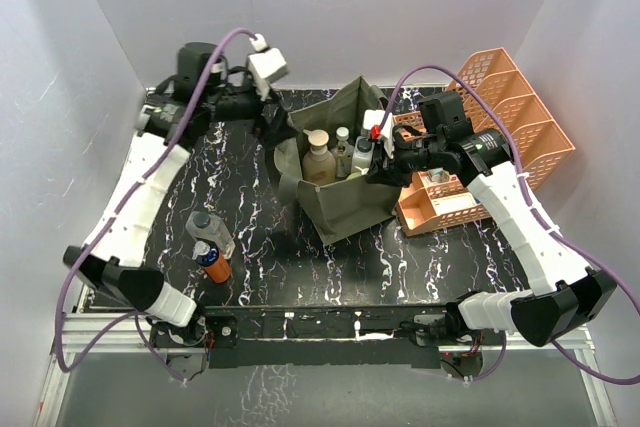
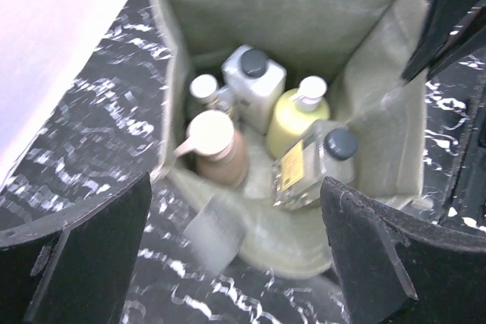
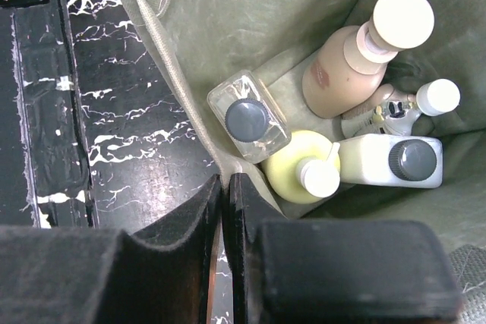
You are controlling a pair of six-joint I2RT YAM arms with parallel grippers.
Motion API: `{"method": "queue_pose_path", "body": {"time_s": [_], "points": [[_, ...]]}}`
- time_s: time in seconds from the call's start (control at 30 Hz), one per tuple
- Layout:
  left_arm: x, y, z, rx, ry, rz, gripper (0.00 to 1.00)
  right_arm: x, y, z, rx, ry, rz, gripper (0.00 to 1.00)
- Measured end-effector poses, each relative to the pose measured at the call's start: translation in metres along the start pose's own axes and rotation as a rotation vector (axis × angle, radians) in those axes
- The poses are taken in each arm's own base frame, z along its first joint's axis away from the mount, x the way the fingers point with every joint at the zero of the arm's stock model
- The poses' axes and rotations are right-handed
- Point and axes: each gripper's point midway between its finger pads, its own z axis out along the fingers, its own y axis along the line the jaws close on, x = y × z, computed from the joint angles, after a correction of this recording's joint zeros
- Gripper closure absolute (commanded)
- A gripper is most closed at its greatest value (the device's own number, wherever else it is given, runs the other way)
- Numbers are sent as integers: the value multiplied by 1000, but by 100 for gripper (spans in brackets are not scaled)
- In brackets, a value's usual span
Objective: Place the personal care products into the canvas bag
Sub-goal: Pick up the care product from the center of the board.
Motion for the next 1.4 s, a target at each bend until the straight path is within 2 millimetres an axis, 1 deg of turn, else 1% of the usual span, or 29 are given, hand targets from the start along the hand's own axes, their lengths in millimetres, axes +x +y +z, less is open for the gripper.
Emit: {"method": "queue_pose_path", "body": {"time_s": [0.07,0.17,0.2,0.23,0.27,0.33,0.4,0.43,0.47,0.53,0.6,0.7,0.83,0.93,1.03,1.13,1.2,1.3,1.4], "points": [[0,12,-25,-64,-4,-3,9,-1,1,0,-3,-5,2,86],[4,26,-70,-169,4,6,8,-3,0,0,-4,-13,7,86],[8,30,-92,-215,14,17,8,-4,0,0,-3,-16,7,85],[11,30,-108,-245,24,27,8,-4,0,1,-2,-19,7,85],[16,29,-126,-283,38,39,8,-5,0,1,-2,-21,7,85],[25,21,-159,-346,71,63,8,-6,0,1,-1,-23,6,85],[36,6,-184,-396,105,79,8,-6,0,0,-3,-26,8,85],[44,0,-191,-412,127,77,8,-7,0,0,-2,-27,7,85],[52,-6,-196,-423,147,72,8,-7,0,0,-3,-28,7,85],[73,-17,-204,-438,208,53,8,-8,0,0,-4,-31,6,85],[95,-22,-207,-436,282,26,8,-9,1,-1,-5,-34,3,84],[126,-22,-210,-416,407,-19,9,-11,3,-2,-5,-40,-2,84],[171,-17,-211,-374,588,-71,9,-14,5,-4,-6,-50,-10,84],[205,-19,-213,-316,716,-94,9,-15,7,-4,-10,-54,-14,84],[232,-21,-216,-260,822,-89,10,-15,7,-4,-11,-55,-14,84],[250,-25,-219,-204,898,-81,10,-15,7,-4,-11,-55,-13,84],[257,-26,-219,-171,924,-67,10,-16,7,-4,-11,-55,-13,84],[265,-26,-217,-128,944,-43,10,-16,7,-4,-11,-56,-13,84],[268,-22,-215,-103,949,-18,10,-16,7,-4,-12,-58,-14,84]]}}
